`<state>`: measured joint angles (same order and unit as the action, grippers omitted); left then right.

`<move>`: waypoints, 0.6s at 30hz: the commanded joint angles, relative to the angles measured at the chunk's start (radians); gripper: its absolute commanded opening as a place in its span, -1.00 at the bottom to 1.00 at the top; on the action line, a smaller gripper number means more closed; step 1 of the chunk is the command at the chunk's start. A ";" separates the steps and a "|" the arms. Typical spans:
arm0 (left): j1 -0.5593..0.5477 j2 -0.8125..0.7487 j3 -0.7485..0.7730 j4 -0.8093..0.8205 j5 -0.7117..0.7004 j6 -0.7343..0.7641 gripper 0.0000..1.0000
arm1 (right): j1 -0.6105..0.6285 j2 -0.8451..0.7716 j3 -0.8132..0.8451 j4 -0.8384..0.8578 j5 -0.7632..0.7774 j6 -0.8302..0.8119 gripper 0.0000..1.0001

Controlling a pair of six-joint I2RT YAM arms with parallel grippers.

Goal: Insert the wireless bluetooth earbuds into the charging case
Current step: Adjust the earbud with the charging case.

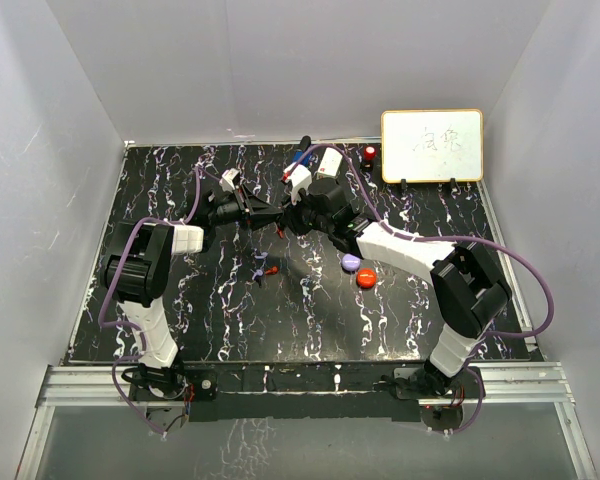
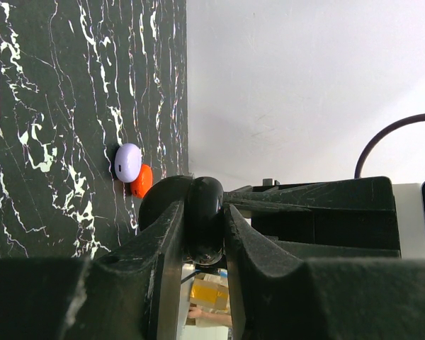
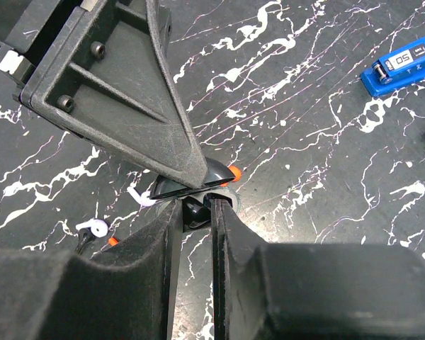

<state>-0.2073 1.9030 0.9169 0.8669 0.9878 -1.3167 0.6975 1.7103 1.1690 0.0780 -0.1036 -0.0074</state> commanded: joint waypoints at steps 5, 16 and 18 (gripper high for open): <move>-0.007 -0.022 0.027 0.026 0.026 -0.010 -1.00 | -0.005 -0.061 0.011 0.064 0.032 -0.023 -0.79; -0.006 0.018 0.025 0.084 0.027 -0.050 -1.00 | -0.004 -0.110 -0.012 0.085 0.060 -0.031 -0.79; -0.007 0.023 0.025 0.092 0.028 -0.056 -1.00 | -0.005 -0.111 -0.012 0.086 0.063 -0.035 -0.79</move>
<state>-0.2115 1.9209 0.9169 0.9127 0.9886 -1.3476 0.6975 1.6482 1.1633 0.0914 -0.0677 -0.0254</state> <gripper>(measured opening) 0.239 0.175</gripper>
